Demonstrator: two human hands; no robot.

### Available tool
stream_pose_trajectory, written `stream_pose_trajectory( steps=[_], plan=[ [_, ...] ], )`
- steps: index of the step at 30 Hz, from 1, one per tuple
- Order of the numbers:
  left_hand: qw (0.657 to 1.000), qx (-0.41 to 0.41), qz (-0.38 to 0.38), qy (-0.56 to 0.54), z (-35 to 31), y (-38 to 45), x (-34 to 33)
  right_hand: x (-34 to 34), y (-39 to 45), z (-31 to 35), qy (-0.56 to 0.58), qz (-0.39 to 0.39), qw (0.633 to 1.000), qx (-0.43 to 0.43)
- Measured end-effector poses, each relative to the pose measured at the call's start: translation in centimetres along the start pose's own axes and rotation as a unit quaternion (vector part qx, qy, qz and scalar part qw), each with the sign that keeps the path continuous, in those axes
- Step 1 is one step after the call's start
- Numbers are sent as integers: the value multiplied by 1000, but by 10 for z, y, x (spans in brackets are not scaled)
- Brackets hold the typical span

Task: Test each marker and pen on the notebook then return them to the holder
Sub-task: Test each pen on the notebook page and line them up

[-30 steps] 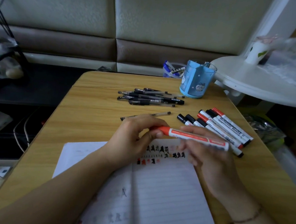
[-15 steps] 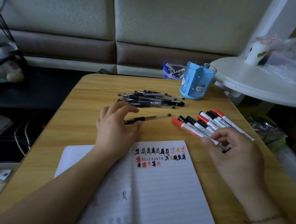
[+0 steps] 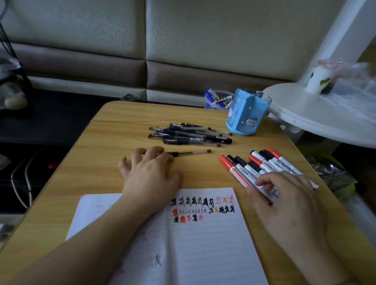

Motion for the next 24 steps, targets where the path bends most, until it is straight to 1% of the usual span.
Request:
stream_pose_trajectory(
  steps=[2,4,7,9,11,14,16,24],
  plan=[
    [1000,0,5,2,0,1,-2,4,20,4,24,4,1000,6],
    [1000,-1,3,-6,1,2,-3,-2,51,4,6,38,999,16],
    [1000,-1,-2,-19,2,2,-2,-29,101,1,-69,118,990,45],
    [1000,0,-4,-25,2,3,-2,-53,127,-1,-129,167,975,75],
    [1000,3,-2,-30,2,3,-3,-78,144,-6,-154,212,962,70],
    [999,3,-2,-33,2,4,-3,-101,152,-11,-164,253,952,48],
    [999,0,-2,-35,2,4,-3,-106,152,-14,-165,251,953,45],
    [1000,-4,6,-28,1,3,-4,-102,144,-27,-159,191,968,40]
  ],
)
Point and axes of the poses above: each hand's wrist, its own y-axis towards the middle knuckle, its own x-axis out of the back of the hand, z = x × y, the point moved 9 cm from there along y, towards the middle knuckle, and after that the axes turned 13 degrees about x, right-handed, at the moved point
